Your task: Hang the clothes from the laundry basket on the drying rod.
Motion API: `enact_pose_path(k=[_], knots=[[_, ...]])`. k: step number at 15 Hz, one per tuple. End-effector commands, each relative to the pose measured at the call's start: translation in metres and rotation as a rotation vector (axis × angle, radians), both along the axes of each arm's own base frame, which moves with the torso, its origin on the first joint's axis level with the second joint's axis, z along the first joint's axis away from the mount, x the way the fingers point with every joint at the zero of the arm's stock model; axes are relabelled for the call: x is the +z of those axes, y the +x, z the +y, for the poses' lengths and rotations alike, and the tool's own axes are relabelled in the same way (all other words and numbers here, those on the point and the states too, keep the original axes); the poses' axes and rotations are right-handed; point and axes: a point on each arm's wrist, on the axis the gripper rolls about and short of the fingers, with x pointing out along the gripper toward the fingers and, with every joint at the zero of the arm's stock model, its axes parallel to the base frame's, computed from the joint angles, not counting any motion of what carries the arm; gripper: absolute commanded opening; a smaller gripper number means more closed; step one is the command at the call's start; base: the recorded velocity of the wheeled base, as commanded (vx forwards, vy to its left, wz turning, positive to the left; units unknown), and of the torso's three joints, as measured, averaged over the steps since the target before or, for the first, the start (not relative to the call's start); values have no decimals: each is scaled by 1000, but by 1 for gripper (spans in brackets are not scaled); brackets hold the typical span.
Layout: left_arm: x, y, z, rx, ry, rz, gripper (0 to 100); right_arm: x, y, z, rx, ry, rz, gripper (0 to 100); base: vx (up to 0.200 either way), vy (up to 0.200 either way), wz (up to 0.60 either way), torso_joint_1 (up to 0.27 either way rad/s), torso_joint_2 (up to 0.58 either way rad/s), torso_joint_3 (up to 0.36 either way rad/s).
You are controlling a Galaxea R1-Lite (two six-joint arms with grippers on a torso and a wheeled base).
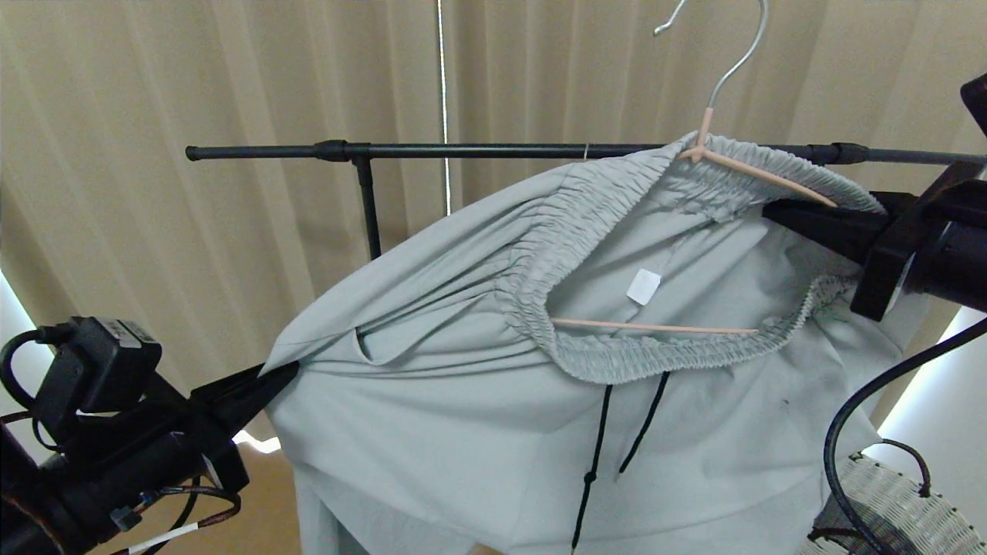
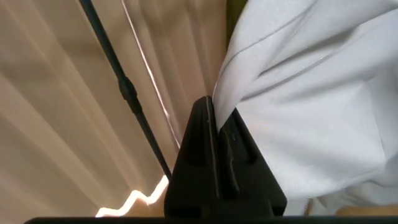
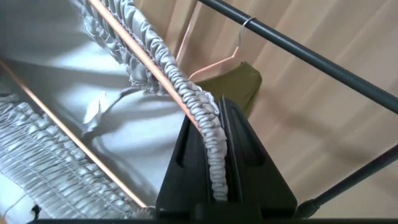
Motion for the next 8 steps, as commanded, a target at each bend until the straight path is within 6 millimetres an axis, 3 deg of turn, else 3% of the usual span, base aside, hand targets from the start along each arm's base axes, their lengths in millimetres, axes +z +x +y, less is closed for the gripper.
enact_pose_path(k=[1, 4, 8], knots=[[0, 0, 0, 3, -1, 0, 100, 0, 1, 0, -3, 0, -2, 0, 0, 0, 0, 0, 0, 0], [13, -2, -1, -6, -22, -60, 100, 1, 0, -3, -26, -2, -1, 0, 0, 0, 0, 0, 0, 0], [39, -23, -1, -37, -90, -159, 100, 8, -10, -44, -231, -31, 75, 0, 0, 0, 0, 0, 0, 0]])
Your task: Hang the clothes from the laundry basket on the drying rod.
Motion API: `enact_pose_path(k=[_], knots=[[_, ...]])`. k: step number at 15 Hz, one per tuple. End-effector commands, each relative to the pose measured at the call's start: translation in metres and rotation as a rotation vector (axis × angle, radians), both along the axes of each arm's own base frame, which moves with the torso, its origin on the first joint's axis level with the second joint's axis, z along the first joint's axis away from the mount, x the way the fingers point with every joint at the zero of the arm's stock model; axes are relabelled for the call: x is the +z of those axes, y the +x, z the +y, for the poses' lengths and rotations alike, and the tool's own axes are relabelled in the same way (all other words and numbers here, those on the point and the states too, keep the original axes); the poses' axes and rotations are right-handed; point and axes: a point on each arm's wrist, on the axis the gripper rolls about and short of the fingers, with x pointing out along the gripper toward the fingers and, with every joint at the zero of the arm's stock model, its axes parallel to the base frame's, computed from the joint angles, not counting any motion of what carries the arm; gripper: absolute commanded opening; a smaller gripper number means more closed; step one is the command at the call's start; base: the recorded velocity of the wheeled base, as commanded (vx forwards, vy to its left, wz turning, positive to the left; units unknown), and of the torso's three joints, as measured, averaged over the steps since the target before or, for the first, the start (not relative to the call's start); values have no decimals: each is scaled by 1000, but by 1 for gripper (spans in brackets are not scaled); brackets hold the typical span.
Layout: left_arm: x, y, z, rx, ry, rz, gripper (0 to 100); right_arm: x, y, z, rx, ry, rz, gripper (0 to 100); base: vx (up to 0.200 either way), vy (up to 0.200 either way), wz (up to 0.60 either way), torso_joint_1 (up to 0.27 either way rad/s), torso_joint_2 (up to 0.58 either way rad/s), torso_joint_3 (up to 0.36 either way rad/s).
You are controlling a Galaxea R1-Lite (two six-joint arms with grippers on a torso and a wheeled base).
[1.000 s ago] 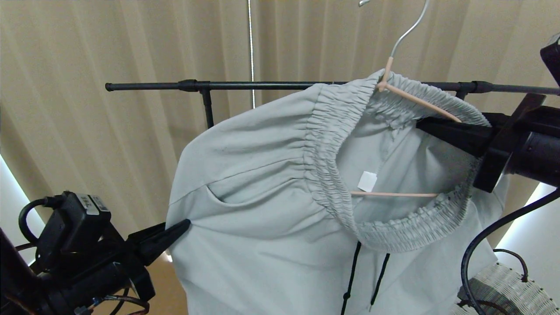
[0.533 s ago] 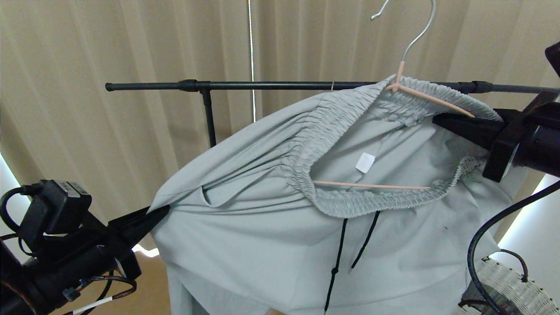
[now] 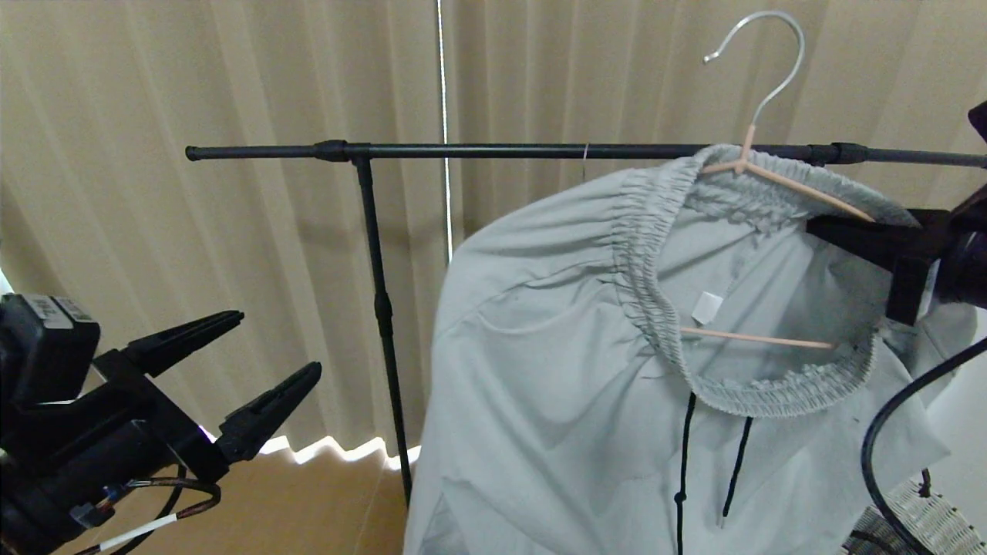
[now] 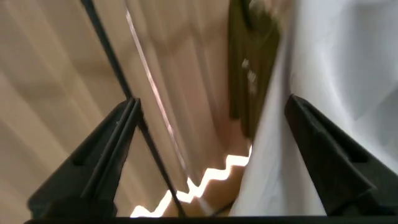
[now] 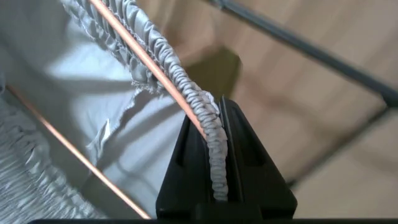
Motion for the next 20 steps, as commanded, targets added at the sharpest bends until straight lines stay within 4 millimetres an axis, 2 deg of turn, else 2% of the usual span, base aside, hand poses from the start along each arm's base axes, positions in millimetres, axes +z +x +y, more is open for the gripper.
enact_pose_path(k=[1, 3, 6, 10, 14, 20], knots=[[22, -9, 2, -1, -36, -63, 100, 17, -17, -24, -111, -1, -3, 0, 0, 0, 0, 0, 0, 0], [41, -10, 8, 54, -26, -22, 100, 20, -34, -42, -210, -11, 53, 0, 0, 0, 0, 0, 0, 0], [58, -23, 14, 77, 22, 160, 100, 20, -43, -63, -352, -12, 86, 0, 0, 0, 0, 0, 0, 0], [47, -28, 24, 166, 32, 177, 100, 13, -43, -82, -488, -12, 136, 0, 0, 0, 0, 0, 0, 0], [22, -33, 27, 189, 23, 103, 100, 11, -50, -90, -577, -52, 174, 0, 0, 0, 0, 0, 0, 0], [20, -34, 28, 191, 46, 74, 100, 10, -47, -92, -604, -61, 176, 0, 0, 0, 0, 0, 0, 0]])
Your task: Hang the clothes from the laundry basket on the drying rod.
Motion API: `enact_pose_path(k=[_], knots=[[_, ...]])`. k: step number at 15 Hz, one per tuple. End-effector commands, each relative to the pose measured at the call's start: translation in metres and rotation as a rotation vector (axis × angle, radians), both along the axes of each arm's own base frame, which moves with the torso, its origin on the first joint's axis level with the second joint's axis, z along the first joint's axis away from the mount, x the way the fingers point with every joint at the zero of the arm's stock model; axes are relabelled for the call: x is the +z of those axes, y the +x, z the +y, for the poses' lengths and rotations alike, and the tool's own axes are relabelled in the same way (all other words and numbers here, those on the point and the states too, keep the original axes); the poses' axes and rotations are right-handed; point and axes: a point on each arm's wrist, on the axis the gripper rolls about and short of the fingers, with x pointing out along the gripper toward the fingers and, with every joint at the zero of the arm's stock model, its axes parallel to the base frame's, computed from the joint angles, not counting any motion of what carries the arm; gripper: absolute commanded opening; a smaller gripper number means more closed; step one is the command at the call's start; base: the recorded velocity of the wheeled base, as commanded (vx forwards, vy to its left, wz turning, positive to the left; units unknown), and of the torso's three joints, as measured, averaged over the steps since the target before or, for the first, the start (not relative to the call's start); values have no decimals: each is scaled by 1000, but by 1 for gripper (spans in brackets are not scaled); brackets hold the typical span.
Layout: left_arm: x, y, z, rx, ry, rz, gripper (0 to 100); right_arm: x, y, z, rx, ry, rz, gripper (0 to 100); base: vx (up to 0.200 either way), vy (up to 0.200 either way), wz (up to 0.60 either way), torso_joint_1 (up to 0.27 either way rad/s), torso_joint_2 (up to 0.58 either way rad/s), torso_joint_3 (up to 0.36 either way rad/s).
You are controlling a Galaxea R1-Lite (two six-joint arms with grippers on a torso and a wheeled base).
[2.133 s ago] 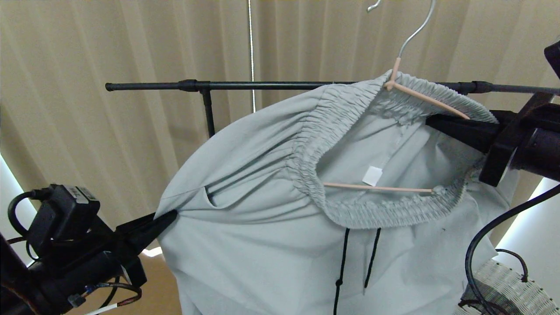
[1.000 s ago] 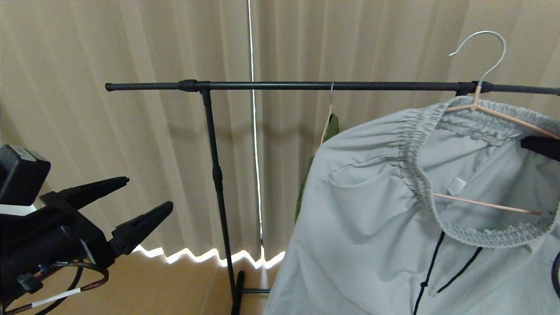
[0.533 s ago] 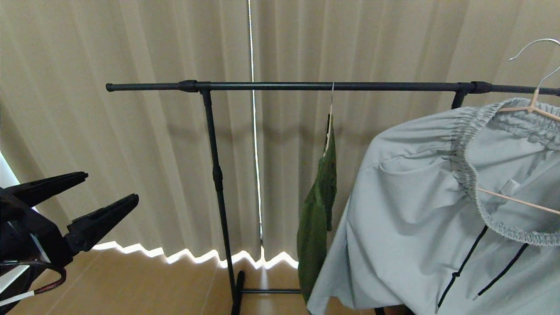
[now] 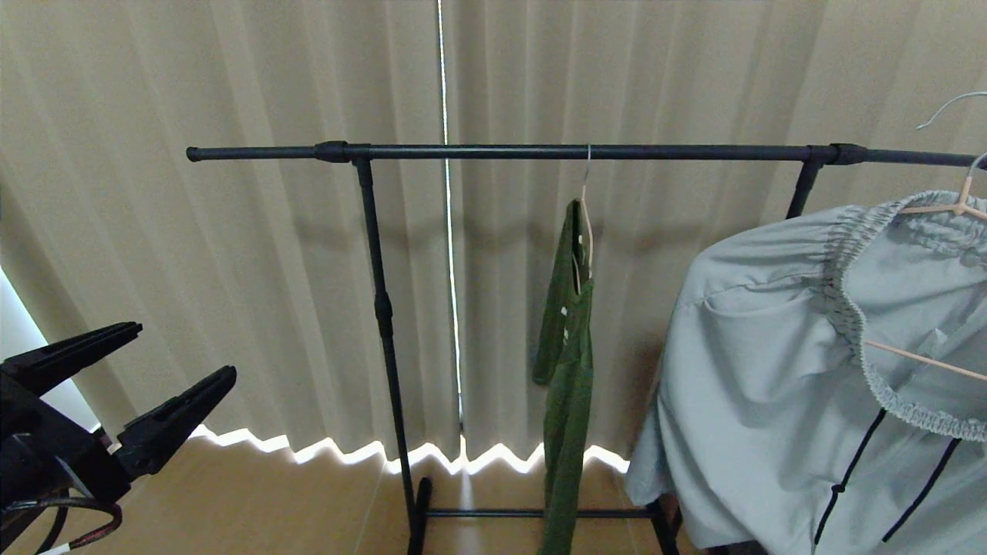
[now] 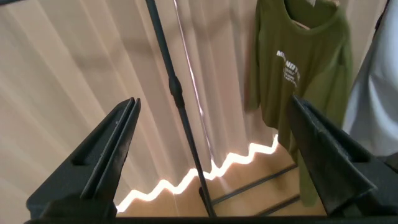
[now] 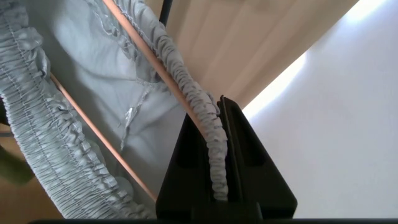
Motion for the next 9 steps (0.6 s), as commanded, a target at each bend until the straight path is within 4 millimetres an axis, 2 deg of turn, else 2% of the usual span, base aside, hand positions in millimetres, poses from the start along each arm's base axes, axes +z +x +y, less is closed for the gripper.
enact_pose_path(k=[1, 3, 9], knots=[[-1, 0, 0, 0, 0, 3, 100, 0, 2, 0, 0, 0, 2, 0, 0, 0, 0, 0, 0, 0], [-1, 1, 0, 0, 0, 8, 100, 0, 2, 0, 0, 0, 2, 0, 0, 0, 0, 0, 0, 0], [-1, 0, -1, -4, 2, 6, 100, 1, 1, 0, 0, 0, -1, 0, 200, 0, 0, 4, 2, 3]])
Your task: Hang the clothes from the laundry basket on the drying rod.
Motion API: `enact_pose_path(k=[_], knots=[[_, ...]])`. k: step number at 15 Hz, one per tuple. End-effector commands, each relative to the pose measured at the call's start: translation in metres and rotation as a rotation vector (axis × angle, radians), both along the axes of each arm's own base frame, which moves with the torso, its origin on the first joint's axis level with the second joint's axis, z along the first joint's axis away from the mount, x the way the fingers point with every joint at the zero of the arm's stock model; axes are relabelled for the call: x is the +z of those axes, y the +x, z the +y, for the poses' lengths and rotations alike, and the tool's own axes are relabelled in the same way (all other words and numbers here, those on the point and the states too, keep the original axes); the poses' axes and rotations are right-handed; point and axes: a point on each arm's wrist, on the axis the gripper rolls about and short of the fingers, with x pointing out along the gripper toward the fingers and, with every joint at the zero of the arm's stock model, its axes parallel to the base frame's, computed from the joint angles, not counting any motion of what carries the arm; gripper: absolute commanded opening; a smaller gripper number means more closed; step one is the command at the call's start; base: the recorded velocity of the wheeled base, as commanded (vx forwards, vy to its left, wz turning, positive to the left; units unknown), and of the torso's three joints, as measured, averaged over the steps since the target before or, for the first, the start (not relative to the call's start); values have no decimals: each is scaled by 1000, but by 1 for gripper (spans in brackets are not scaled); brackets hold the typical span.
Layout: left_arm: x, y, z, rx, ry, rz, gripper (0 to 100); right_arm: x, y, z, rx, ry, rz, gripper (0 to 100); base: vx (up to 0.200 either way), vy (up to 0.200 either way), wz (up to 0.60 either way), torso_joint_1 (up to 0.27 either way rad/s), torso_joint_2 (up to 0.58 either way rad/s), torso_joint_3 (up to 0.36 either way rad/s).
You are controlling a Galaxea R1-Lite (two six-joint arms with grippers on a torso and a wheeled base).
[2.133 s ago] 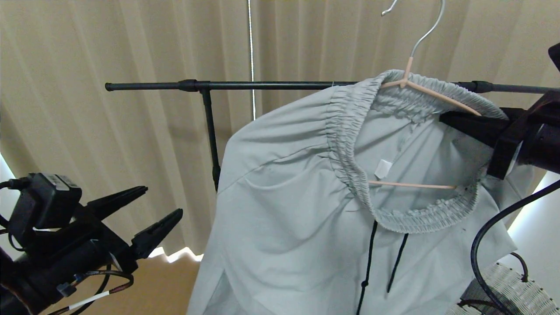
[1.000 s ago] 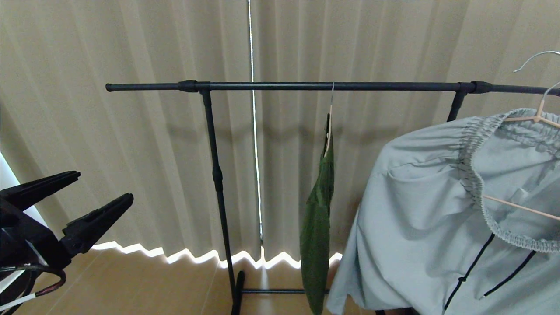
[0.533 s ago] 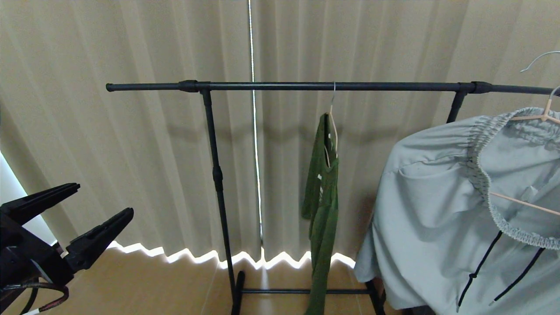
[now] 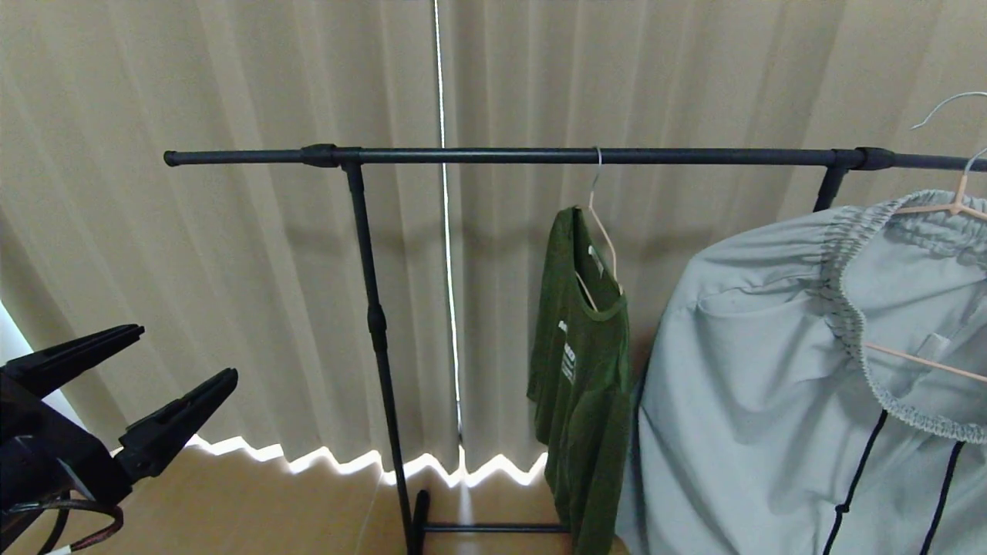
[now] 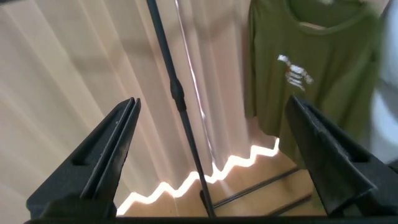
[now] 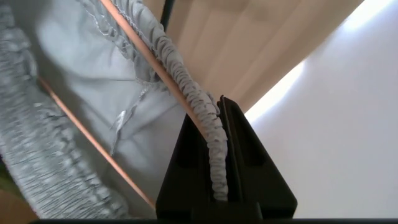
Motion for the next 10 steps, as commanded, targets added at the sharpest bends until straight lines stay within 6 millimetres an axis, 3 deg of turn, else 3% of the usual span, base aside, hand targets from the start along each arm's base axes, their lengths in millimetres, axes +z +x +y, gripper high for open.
enact_pose_path(k=[1, 8, 10], knots=[[0, 0, 0, -1, 1, -2, 100, 0, 1, 0, -1, 0, 2, 0, 200, 0, 0, 22, 12, -7], [0, 0, 0, -3, 4, -2, 100, -3, 6, -2, 1, 4, 17, 0, 200, 0, 0, 2, 0, 0], [-4, -1, 0, -5, 9, 8, 100, -6, 8, -2, 5, 9, 32, 0, 0, 0, 0, 0, 0, 0]])
